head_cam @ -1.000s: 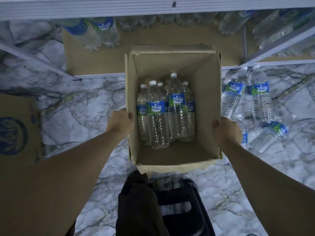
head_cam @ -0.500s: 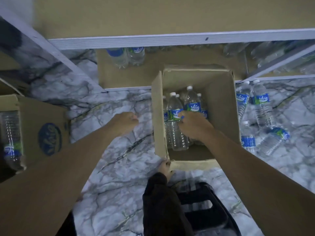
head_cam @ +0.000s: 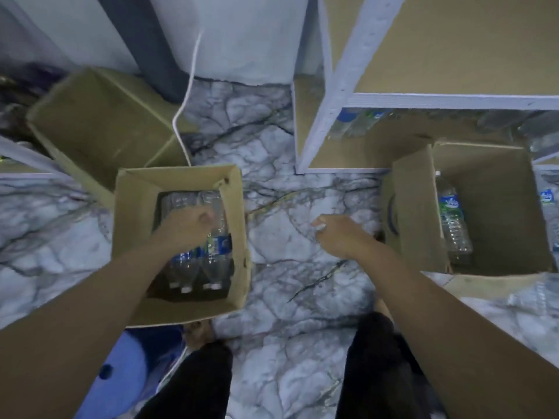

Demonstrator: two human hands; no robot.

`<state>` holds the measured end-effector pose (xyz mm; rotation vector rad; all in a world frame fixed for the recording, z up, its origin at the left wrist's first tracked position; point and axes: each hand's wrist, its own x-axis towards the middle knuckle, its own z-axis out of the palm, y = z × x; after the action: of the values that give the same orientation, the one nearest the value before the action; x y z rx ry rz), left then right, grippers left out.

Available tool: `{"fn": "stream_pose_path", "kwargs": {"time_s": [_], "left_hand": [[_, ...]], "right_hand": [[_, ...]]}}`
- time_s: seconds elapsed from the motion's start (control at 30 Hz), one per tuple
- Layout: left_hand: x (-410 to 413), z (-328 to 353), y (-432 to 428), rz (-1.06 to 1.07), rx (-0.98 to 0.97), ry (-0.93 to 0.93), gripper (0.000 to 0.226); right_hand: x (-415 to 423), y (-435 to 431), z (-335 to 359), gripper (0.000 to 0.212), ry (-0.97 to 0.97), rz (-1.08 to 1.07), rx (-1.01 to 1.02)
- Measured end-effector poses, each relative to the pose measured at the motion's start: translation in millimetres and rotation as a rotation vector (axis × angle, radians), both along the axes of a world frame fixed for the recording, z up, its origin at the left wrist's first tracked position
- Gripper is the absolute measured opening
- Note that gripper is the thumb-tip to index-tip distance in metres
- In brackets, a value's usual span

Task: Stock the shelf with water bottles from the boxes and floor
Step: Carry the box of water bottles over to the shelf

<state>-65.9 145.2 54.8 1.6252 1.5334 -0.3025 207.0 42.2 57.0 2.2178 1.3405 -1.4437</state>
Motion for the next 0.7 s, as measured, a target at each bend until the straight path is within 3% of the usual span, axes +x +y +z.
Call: {"fn": "stream_pose_path", "kwargs": {"time_s": [0.1, 0.17, 0.27, 0.33, 0.47, 0.53, 0.63, 0.7], "left_hand": [[-70, -7, 6, 0.146, -0.015, -0.035, 0.031], [-104, -12, 5, 0.125, 0.004, 0.033, 0.038], [-141, -22, 4, 0.069, 0.106, 0.113, 0.044], [-160, -35, 5, 0.151, 0.145, 0.164, 0.058], [-181, -64, 18, 0.427, -0.041, 0.152, 0.083], [-187, -77, 25, 0.423, -0.129, 0.150, 0.082], [-192, -98, 32, 0.354, -0.174, 0.125, 0.060], [-198, -113, 34, 0.296, -0.178, 0.132, 0.055]], "right_hand": [[-59, 15, -3, 0.039, 0.035, -0.081, -0.031], [-93, 23, -6, 0.041, 0.048, -0.138, -0.059], [-132, 29, -19, 0.051, 0.075, -0.212, -0.076], [-150, 31, -32, 0.063, 0.082, -0.242, -0.092], [-178, 35, -65, 0.073, 0.054, -0.375, -0.119], [-188, 37, -83, 0.073, 0.047, -0.456, -0.104], [-191, 37, -105, 0.072, -0.065, -0.465, -0.101], [-187, 39, -114, 0.048, -0.204, -0.431, -0.117]]}}
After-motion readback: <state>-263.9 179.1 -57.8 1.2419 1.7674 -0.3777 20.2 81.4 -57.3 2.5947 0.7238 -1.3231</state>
